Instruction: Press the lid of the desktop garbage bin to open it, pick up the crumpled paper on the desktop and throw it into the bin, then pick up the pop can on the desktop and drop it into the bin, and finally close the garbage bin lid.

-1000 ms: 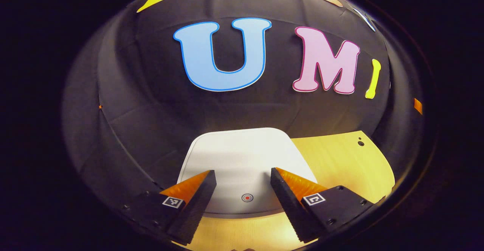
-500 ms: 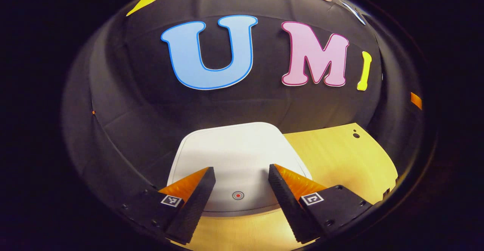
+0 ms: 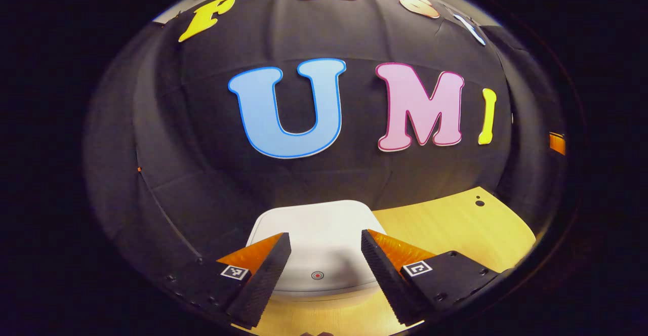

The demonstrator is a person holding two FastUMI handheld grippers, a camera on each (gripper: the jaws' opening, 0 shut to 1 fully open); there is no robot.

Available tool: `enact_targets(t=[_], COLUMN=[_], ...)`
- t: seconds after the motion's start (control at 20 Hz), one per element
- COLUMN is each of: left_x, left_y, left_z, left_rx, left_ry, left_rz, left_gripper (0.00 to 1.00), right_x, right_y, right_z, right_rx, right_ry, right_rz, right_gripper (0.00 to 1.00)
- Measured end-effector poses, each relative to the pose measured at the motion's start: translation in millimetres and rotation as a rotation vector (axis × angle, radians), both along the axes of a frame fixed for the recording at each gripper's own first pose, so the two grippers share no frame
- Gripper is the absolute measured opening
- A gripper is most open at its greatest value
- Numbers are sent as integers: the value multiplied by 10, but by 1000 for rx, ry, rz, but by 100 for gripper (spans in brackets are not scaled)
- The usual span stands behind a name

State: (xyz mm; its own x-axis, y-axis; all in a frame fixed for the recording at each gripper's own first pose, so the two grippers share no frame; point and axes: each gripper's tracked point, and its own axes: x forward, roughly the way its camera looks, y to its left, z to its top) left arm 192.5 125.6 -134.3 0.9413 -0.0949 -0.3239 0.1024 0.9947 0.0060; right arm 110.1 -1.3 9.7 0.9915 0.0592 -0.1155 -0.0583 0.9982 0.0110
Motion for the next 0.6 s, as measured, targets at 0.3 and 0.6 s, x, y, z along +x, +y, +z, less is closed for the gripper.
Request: enact_targets(t=[0.3,0.6], left_x=[-528,-1209], left_y=[-202,-443], left_z=[641,1033], left_rx=[-70,-131], left_ry=[-151,-226], left_rz=[1,-25], left_gripper=[94,93], right_x=[-332,-790], right_y=[357,786], right_z=[99,173], right_rx=[-2,9], right_ry=[-18,-47], right_rz=[13,11], right_gripper=[97,97])
